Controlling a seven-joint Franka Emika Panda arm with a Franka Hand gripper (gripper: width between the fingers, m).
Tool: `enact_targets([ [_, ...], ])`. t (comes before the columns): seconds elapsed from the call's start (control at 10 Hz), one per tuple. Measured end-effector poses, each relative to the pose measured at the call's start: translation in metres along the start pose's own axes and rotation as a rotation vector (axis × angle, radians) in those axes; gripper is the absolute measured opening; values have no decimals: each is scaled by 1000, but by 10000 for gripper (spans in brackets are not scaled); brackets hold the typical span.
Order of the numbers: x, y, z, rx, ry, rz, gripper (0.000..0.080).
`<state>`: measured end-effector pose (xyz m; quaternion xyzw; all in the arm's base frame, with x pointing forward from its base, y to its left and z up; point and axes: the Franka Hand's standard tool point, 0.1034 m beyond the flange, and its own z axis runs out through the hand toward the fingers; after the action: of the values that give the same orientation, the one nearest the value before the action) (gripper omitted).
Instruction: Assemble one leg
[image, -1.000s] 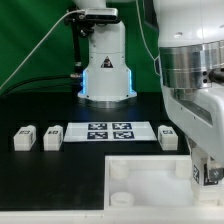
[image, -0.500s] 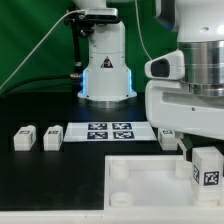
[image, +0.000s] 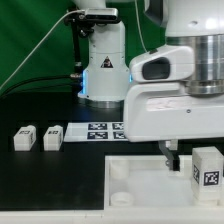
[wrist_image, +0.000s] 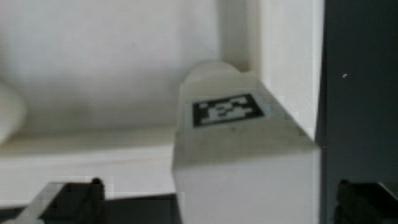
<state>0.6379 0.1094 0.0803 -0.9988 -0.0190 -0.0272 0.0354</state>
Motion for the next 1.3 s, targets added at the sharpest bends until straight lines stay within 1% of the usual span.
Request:
enact_targets([
  [0.1,0,1,0,0,-1,-7,527],
  [0.2,0,0,0,0,-1,8,527],
  [0.3,0,0,0,0,-1,38,388],
  [0.4,0,1,0,0,-1,38,290],
  [0.5,-1,0,1,1,-1,100,290],
  [0.7,-1,1,1,1,-3,342,291],
  [0.8,-2,1,3,-14,-6,505,291],
  [0.9,-3,3,3,-15,-14,713,291],
  [1.1,-6,8,4,8,-35,1079,291],
  [1.2,-8,9,4,12,-36,1274,291],
  [1.3,-9,8,4,10,-45,1401,292],
])
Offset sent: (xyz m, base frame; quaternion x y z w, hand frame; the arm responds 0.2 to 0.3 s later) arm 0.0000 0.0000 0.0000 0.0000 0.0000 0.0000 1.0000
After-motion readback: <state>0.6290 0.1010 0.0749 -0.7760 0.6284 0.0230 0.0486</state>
